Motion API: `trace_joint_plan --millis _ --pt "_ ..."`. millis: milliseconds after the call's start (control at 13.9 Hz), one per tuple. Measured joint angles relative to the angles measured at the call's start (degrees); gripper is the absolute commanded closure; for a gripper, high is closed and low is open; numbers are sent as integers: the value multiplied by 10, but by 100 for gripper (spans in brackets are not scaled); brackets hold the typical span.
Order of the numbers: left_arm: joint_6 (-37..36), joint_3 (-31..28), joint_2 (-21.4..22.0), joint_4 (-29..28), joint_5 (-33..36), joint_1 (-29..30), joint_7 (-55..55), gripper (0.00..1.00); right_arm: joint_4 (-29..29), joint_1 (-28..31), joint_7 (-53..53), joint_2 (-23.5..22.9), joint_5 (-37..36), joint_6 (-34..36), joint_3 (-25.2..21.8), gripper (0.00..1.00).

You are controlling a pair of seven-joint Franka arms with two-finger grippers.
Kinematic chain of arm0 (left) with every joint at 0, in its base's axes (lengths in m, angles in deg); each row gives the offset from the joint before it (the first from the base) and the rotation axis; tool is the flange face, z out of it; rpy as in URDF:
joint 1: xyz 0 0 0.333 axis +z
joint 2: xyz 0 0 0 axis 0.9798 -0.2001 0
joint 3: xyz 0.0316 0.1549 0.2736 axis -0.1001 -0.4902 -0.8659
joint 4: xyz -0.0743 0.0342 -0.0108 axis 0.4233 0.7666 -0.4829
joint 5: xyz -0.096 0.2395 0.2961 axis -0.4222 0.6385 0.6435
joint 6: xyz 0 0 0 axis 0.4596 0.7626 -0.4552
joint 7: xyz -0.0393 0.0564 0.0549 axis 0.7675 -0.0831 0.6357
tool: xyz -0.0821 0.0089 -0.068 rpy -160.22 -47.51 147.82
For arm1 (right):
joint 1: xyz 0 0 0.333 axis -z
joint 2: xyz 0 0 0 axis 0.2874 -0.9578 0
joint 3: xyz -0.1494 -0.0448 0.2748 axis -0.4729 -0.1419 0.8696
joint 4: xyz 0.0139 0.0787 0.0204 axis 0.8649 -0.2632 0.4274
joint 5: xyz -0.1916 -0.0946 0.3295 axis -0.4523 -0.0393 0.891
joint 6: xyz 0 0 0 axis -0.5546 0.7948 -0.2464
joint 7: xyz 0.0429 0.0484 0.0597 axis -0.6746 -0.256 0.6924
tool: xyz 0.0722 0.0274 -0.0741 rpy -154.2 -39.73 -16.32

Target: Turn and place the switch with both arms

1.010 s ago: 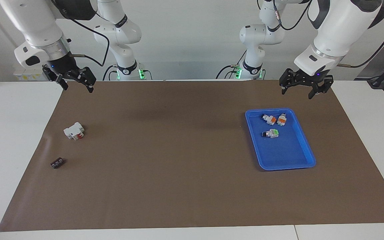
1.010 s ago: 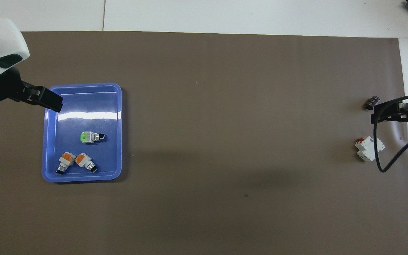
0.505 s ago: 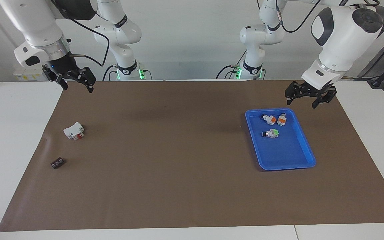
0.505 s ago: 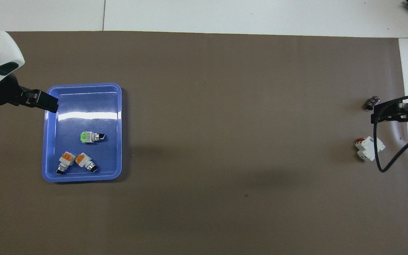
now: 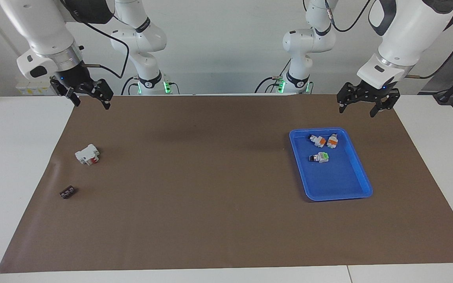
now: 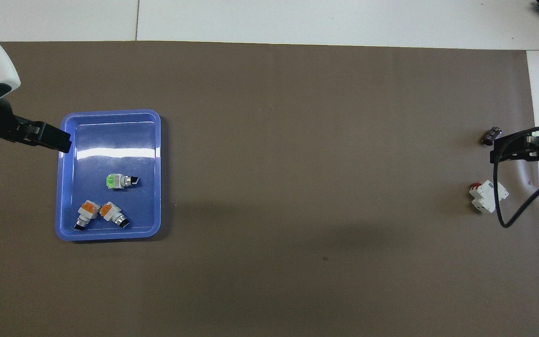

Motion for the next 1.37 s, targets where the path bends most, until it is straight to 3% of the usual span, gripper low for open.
trace_joint_plan --millis 938,1371 --pt "32 -6 -1 0 1 21 2 0 0 0 0 0 0 0 0 0" --pt "33 -6 19 -8 1 30 18 0 0 0 0 0 0 0 0 0"
